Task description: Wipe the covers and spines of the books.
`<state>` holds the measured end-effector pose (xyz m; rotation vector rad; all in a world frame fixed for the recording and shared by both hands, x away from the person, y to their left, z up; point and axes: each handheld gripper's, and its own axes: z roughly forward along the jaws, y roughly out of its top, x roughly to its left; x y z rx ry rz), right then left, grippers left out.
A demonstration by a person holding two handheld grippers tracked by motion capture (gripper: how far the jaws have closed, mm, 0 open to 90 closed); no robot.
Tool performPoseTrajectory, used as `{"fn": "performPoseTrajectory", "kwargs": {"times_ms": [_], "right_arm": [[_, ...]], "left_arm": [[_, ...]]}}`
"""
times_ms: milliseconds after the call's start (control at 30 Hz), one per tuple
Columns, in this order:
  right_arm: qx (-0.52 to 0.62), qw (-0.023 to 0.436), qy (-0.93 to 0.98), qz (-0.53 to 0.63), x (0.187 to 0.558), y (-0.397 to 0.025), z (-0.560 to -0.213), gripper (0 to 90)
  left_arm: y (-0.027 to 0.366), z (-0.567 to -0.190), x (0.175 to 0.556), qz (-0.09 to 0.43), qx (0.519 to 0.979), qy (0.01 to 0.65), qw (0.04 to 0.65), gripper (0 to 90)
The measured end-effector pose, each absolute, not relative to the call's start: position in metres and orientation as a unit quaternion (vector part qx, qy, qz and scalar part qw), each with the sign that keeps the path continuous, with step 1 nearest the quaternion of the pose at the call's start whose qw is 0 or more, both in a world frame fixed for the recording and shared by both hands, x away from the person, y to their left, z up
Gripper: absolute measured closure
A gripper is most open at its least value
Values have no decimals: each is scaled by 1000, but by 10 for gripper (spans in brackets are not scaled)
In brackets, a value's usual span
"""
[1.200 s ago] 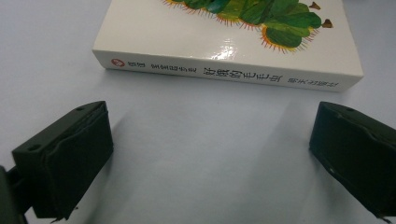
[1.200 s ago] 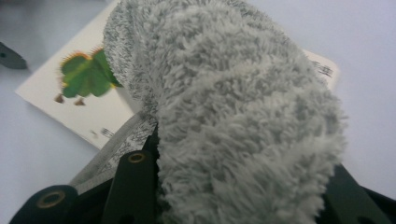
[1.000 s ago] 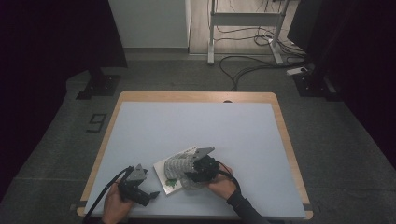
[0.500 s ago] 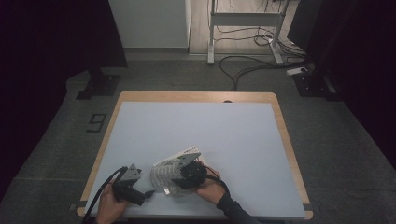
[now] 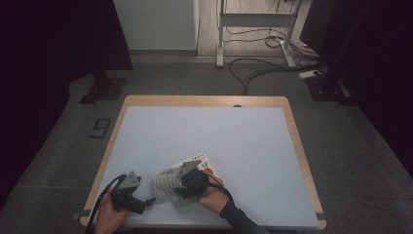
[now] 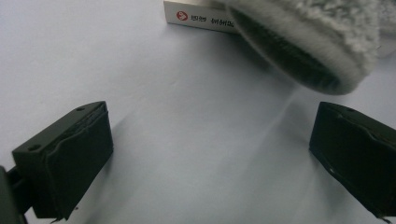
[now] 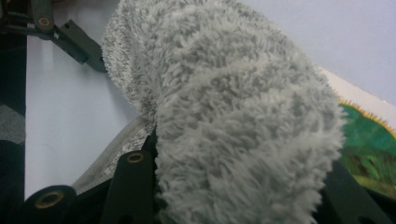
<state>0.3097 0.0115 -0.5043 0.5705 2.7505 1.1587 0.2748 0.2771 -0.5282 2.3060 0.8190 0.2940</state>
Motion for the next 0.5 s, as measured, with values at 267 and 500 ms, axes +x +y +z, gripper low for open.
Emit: {"fn": "performPoseTrajectory", "kwargs": {"times_ms": [267, 500], "right_arm": [[190, 50, 905, 378, 324, 23, -504, 546], [189, 50, 904, 380, 331, 27, -504, 547]], "left_arm": [[277, -528, 275, 113, 882, 314, 332, 0], [277, -528, 275, 113, 882, 314, 333, 0]]}}
